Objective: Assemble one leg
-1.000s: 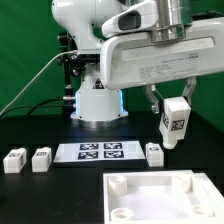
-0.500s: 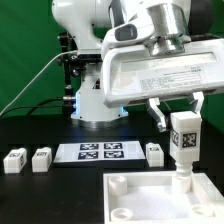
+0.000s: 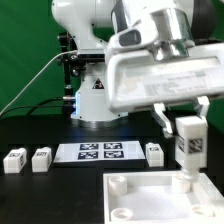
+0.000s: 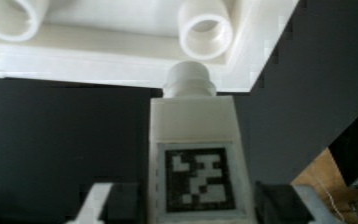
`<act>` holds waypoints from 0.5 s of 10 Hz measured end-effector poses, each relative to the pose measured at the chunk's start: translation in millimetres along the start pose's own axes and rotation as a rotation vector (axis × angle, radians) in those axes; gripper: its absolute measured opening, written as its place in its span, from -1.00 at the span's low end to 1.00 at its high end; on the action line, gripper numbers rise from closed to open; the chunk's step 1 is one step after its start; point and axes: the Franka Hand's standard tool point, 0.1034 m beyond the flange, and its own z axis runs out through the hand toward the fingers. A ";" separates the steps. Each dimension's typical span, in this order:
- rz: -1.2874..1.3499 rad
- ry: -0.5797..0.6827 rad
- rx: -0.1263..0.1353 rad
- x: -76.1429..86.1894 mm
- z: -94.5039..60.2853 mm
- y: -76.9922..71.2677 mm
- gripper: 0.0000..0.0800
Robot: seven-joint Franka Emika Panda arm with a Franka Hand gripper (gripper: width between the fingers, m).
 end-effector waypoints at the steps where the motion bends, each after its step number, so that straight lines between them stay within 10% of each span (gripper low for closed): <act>1: -0.004 0.010 -0.001 -1.6 6.0 -0.3 -0.27; 5: -0.004 -0.015 0.002 -18.4 23.2 -2.0 -0.27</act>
Offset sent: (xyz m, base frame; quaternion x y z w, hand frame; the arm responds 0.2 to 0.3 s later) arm -0.0024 0.0034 -0.0185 -0.0112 -0.0038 0.0125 0.9999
